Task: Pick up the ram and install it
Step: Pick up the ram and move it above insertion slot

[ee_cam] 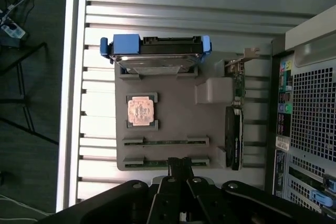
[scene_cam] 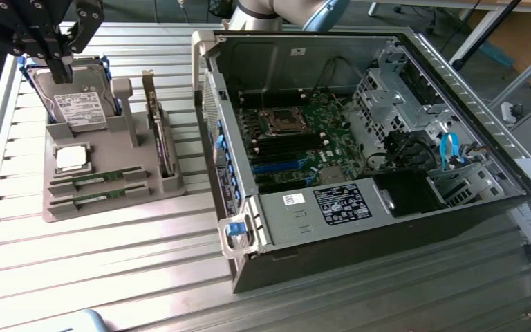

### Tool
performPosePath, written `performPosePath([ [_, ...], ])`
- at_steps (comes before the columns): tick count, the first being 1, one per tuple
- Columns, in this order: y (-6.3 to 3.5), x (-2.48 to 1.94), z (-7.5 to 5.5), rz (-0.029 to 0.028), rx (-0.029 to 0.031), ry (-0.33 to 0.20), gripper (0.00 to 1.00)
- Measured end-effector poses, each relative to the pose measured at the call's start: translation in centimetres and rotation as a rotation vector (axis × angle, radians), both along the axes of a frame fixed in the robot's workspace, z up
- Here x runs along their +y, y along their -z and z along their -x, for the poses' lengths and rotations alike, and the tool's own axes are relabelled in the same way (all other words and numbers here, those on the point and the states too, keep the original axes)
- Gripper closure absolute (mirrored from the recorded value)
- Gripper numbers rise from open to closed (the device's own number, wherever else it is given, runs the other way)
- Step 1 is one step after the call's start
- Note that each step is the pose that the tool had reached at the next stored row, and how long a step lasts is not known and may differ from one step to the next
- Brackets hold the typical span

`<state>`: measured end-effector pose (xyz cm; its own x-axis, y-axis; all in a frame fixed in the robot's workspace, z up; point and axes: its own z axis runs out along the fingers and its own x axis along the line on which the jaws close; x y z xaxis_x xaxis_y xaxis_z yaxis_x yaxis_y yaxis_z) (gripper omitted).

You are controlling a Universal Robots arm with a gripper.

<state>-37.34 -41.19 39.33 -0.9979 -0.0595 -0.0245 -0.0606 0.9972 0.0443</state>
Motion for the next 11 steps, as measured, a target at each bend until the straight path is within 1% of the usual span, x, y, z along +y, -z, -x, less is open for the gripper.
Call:
performPosePath([
  [11,0.0,0.0,0.0,0.0,0.0,-0.065,0.89],
])
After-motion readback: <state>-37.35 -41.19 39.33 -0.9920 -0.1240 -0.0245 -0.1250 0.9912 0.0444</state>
